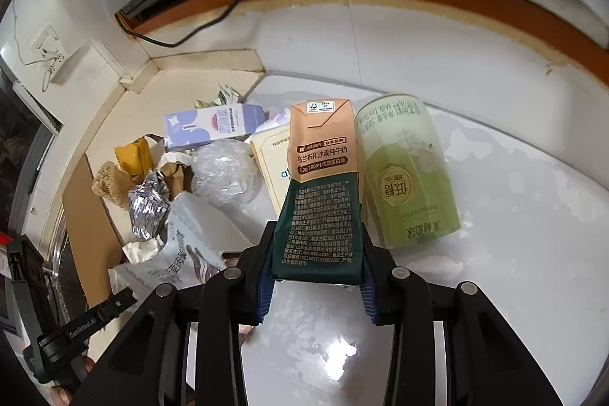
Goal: Collect trash
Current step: 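Grasp the white tissue with the left tool while the right tool grasps the brown-green milk carton, then carry the tissue and milk carton down over the black trash bin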
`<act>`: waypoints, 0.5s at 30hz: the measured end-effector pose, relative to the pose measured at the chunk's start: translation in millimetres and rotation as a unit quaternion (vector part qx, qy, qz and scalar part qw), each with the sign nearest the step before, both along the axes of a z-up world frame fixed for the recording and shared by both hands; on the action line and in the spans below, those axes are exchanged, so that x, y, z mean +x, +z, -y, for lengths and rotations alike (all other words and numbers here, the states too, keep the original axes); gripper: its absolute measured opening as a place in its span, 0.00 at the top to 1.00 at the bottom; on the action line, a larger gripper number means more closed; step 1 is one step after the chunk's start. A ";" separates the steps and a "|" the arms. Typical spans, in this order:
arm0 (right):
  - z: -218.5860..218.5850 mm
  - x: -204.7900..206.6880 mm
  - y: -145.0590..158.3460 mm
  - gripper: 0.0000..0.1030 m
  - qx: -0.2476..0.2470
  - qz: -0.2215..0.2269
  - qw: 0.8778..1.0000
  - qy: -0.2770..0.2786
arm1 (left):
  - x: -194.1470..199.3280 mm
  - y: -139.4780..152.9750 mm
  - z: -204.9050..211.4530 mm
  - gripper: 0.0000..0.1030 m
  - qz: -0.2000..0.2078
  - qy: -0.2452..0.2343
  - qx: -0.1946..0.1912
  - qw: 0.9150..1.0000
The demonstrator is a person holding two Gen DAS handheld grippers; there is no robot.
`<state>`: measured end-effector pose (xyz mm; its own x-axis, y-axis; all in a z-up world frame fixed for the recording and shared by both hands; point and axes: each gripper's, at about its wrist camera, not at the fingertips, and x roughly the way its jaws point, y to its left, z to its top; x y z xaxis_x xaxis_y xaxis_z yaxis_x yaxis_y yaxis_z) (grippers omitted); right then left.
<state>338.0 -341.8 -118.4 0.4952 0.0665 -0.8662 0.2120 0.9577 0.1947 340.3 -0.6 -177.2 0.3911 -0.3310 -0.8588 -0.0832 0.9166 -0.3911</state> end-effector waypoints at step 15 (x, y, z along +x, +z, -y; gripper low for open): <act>-32.7 -112.4 84.8 0.64 0.025 0.091 0.995 0.042 | -103.9 103.1 -11.9 0.92 0.129 -0.021 0.054 0.990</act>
